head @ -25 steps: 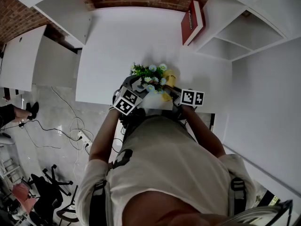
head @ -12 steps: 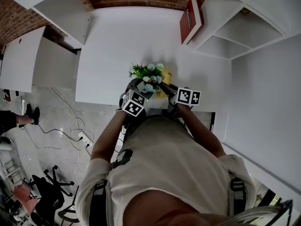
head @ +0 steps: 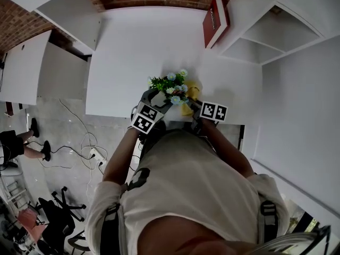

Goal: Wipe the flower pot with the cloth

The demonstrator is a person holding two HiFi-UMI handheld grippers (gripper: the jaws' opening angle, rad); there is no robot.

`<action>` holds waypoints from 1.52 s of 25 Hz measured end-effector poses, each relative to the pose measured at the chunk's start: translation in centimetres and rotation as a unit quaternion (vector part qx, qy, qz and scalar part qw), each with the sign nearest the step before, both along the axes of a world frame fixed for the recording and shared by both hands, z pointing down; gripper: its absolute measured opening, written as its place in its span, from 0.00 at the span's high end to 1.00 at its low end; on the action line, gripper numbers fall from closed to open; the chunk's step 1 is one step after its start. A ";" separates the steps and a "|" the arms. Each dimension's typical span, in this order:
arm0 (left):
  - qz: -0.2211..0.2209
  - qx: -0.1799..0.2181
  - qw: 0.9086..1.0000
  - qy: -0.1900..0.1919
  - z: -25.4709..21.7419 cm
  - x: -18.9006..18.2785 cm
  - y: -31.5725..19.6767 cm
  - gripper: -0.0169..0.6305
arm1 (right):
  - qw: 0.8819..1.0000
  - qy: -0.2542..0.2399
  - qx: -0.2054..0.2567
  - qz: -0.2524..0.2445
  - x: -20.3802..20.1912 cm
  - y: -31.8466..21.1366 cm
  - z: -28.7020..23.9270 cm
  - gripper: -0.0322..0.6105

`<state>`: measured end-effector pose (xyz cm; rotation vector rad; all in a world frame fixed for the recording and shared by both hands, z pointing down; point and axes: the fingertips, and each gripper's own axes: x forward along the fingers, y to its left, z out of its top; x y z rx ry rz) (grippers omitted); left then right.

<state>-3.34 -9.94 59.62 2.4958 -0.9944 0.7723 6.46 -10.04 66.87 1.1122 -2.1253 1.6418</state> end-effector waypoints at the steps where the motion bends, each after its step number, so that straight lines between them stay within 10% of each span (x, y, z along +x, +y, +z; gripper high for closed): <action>1: 0.003 0.003 1.000 -0.010 -0.2 -0.9 0.0 0.53 | 1.000 -0.008 0.003 -0.002 -0.2 0.0 -0.5 0.76; 6: 0.031 -0.024 0.998 -0.057 2.8 -3.4 -0.3 0.49 | 0.998 -0.042 0.034 -0.010 -1.1 -0.9 -3.4 0.75; 16: 0.038 -0.055 0.998 -0.007 4.6 -1.6 -1.0 0.46 | 0.997 -0.055 0.049 -0.015 -1.9 -2.0 -4.1 0.75; 38: 0.005 -0.057 0.998 -0.026 5.8 0.1 1.8 0.46 | 0.997 -0.053 -0.049 0.008 -1.2 1.6 -0.5 0.76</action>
